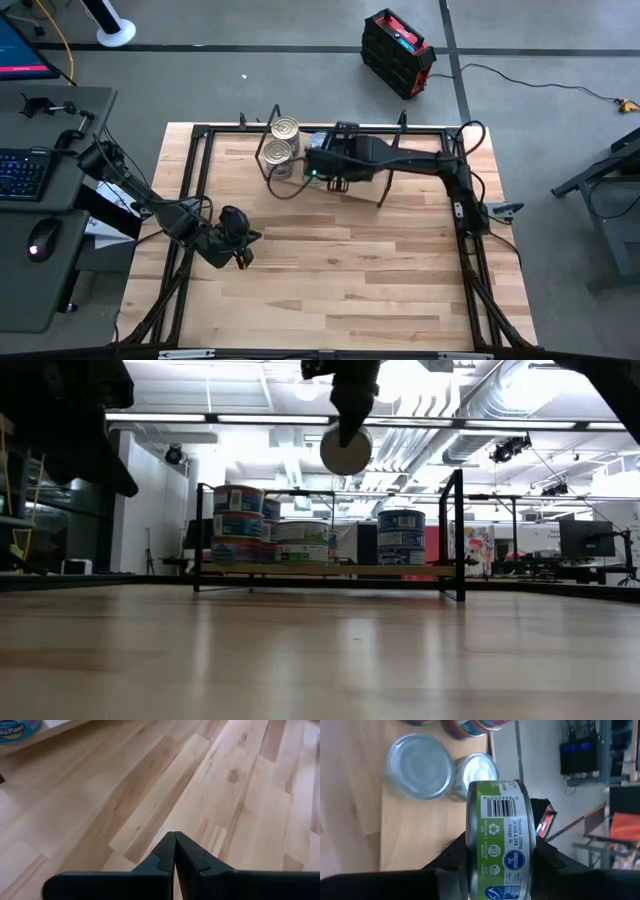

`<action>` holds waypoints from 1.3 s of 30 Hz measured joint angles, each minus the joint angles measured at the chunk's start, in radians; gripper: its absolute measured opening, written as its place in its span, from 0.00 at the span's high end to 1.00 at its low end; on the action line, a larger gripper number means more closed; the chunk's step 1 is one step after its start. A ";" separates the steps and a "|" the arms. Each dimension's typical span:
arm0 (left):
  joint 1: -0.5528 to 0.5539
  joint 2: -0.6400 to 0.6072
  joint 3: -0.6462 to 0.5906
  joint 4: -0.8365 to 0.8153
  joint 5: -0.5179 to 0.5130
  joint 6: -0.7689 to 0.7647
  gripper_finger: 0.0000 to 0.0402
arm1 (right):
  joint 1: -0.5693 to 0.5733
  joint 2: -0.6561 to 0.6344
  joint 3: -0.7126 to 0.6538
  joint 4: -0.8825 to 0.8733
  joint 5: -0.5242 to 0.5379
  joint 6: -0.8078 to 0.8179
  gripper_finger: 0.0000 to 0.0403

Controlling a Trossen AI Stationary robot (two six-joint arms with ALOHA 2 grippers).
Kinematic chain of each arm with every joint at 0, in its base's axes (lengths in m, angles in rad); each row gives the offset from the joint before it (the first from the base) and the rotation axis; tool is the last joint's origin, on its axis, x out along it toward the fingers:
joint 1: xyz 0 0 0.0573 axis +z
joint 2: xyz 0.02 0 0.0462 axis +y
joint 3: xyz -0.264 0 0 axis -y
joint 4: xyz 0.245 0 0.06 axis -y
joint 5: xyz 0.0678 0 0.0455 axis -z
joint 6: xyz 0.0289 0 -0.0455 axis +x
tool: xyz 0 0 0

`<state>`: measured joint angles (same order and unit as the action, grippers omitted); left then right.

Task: Stack canned seafood by type on shelf
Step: Stack the green white tuna can on top of the other green white tuna cans on the shelf

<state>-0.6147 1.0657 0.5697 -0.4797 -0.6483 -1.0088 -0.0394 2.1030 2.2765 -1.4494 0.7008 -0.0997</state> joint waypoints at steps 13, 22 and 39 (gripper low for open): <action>-0.069 0.000 0.000 -0.009 0.001 -0.045 1.00 | -0.105 0.001 -0.224 0.551 0.054 -0.269 0.72; -0.066 0.000 0.000 -0.029 -0.061 -0.047 1.00 | -0.104 0.001 -0.356 0.599 0.063 -0.227 0.72; -0.047 0.000 0.000 -0.033 -0.069 -0.100 1.00 | -0.125 0.000 -0.471 0.723 0.064 -0.286 0.68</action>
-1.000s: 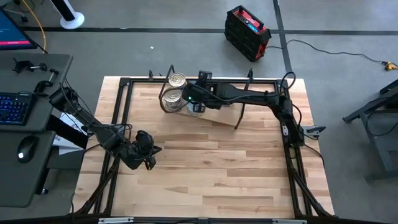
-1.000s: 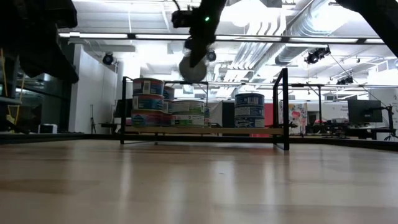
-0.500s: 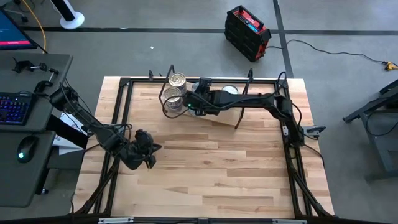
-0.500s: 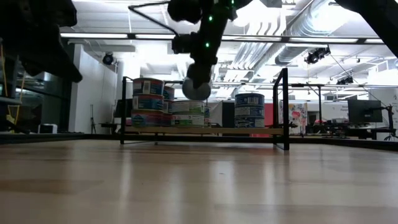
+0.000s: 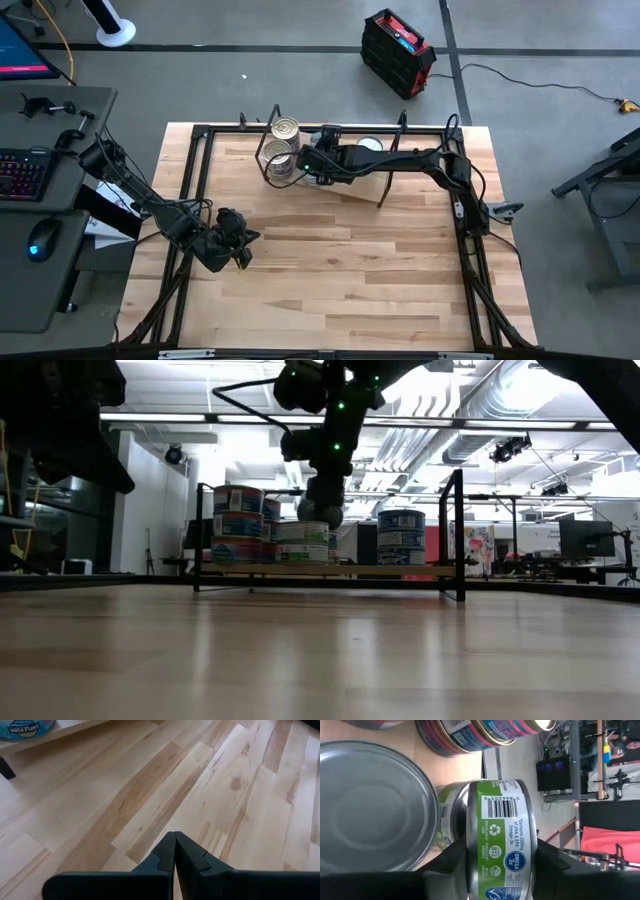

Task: Stack canned seafood by type on shelf
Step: Stack the green white tuna can on top of the other green white tuna cans on the shelf

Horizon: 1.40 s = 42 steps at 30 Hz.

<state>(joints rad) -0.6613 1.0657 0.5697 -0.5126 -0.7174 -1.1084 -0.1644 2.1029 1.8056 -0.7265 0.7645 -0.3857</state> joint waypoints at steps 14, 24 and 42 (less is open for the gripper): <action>0.000 0.000 0.000 -0.011 0.000 0.000 1.00 | 0.003 0.001 -0.001 -0.001 -0.119 0.021 0.44; 0.000 0.000 0.000 -0.017 0.000 0.003 1.00 | -0.004 0.002 0.173 -0.064 -0.194 0.055 0.48; -0.002 0.000 0.000 -0.020 0.028 0.005 1.00 | -0.247 0.001 0.482 -0.371 -0.546 0.355 0.50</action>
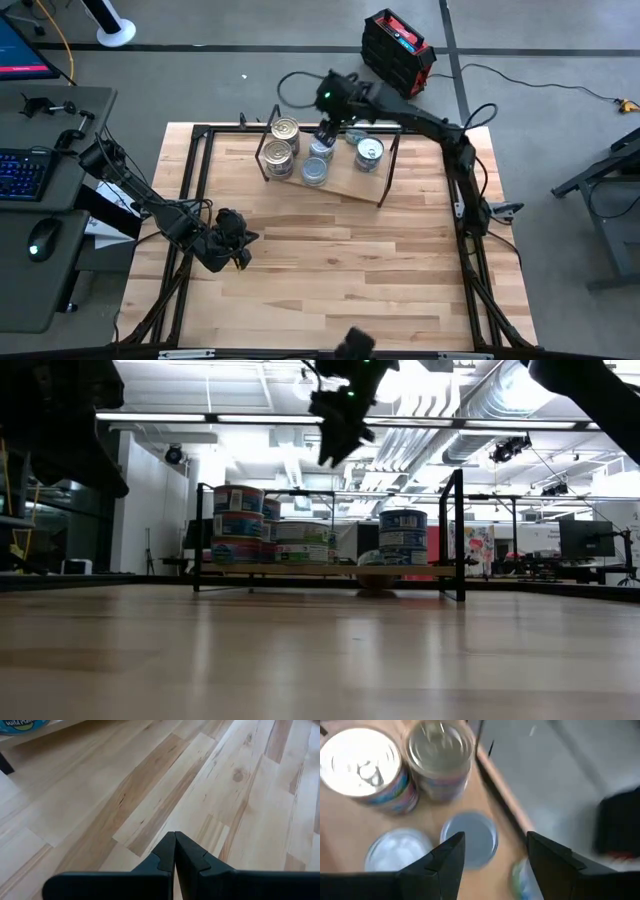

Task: Stack canned seafood by type on shelf
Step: Stack the green white tuna can on top of the other green white tuna cans on the shelf

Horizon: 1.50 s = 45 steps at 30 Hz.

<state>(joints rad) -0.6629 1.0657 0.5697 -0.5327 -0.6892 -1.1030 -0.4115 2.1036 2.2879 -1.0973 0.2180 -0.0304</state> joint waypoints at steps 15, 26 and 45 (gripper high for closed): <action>0.000 0.000 0.000 -0.001 0.017 0.023 1.00 | -0.297 0.084 0.002 -0.176 -0.369 0.221 0.50; 0.000 0.000 0.000 0.002 0.064 -0.066 1.00 | -0.256 0.221 0.000 -0.222 -0.259 0.050 0.50; 0.000 0.000 0.000 0.005 0.079 -0.110 1.00 | -0.226 0.234 0.000 -0.266 -0.177 -0.050 0.41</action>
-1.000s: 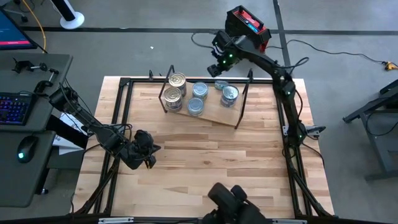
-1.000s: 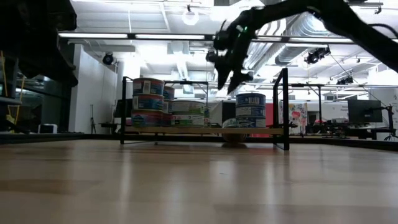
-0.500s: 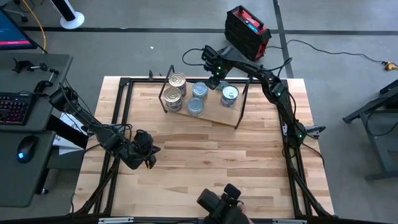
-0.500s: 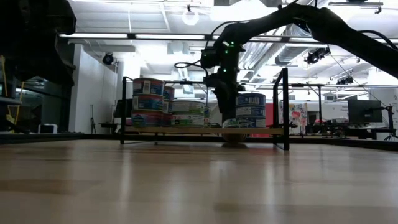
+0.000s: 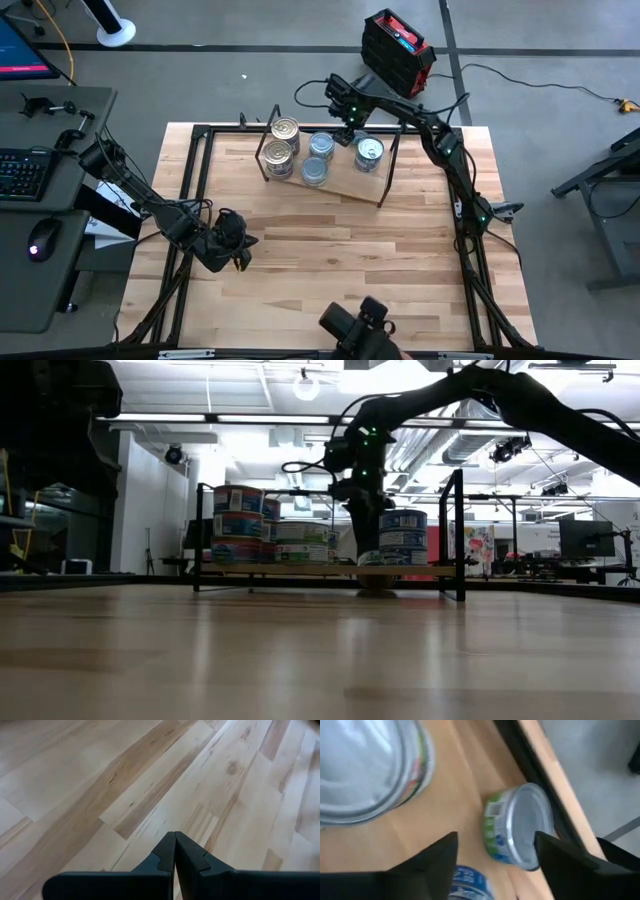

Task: Stack canned seafood by type on shelf
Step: Stack the green white tuna can on top of the other green white tuna cans on the shelf

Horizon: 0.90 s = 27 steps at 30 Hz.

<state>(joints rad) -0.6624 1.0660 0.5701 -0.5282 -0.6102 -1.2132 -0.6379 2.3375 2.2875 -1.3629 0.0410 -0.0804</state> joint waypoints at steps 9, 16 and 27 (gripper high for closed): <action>0.000 0.000 0.000 0.001 0.000 -0.021 1.00 | -0.011 0.000 0.000 0.024 0.044 0.009 0.13; 0.000 0.000 0.000 0.001 0.000 -0.059 1.00 | -0.012 0.021 0.002 -0.007 0.090 -0.010 0.12; 0.000 0.000 0.000 0.007 0.022 -0.087 1.00 | 0.015 0.081 0.000 -0.008 0.131 -0.106 0.12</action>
<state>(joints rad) -0.6624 1.0660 0.5701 -0.5208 -0.5880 -1.2999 -0.6227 2.4184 2.2875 -1.3710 0.1719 -0.1864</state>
